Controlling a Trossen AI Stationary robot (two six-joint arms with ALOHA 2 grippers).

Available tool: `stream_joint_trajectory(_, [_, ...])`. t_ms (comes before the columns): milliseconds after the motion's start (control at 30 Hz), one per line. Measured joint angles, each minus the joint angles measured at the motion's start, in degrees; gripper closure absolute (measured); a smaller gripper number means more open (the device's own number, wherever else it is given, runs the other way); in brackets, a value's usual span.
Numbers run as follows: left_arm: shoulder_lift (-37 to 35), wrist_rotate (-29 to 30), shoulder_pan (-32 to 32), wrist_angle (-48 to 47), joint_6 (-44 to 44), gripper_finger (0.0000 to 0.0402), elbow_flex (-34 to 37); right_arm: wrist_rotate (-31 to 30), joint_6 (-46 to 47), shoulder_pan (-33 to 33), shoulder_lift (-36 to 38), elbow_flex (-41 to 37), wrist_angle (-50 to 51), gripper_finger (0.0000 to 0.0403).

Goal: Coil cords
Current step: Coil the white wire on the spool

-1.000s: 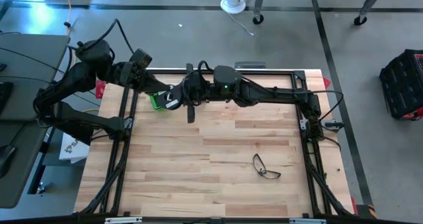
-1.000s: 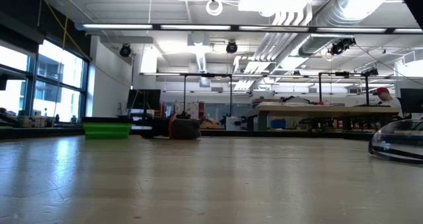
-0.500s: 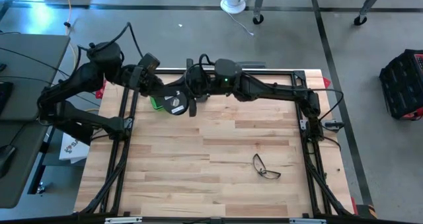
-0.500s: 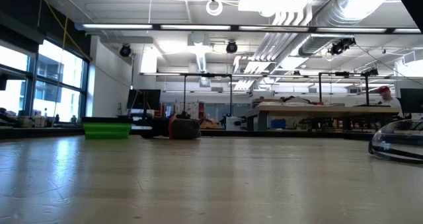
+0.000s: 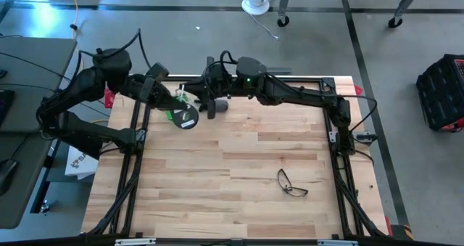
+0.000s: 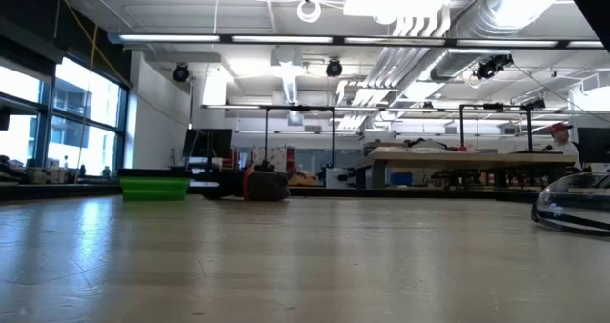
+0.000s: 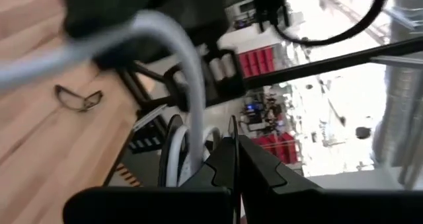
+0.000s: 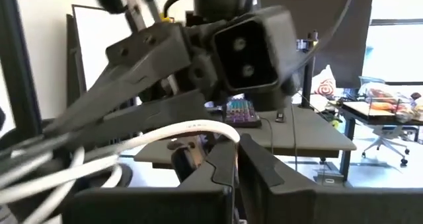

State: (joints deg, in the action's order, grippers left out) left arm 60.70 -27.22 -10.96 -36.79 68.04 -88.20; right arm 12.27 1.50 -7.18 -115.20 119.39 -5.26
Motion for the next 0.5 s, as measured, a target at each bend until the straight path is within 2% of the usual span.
stream_joint_trajectory(200, [-1.4, 1.4, 0.0, -5.7, -2.4, 0.0402, 0.0, 1.3, 0.0, -1.1, 0.0, 0.0, 2.1, 0.0403])
stream_joint_trajectory(500, [-4.7, 7.8, 0.0, -13.3, -5.7, 0.0402, 0.0, 1.2, -0.2, -2.2, 0.0, 0.0, 4.1, 0.0403])
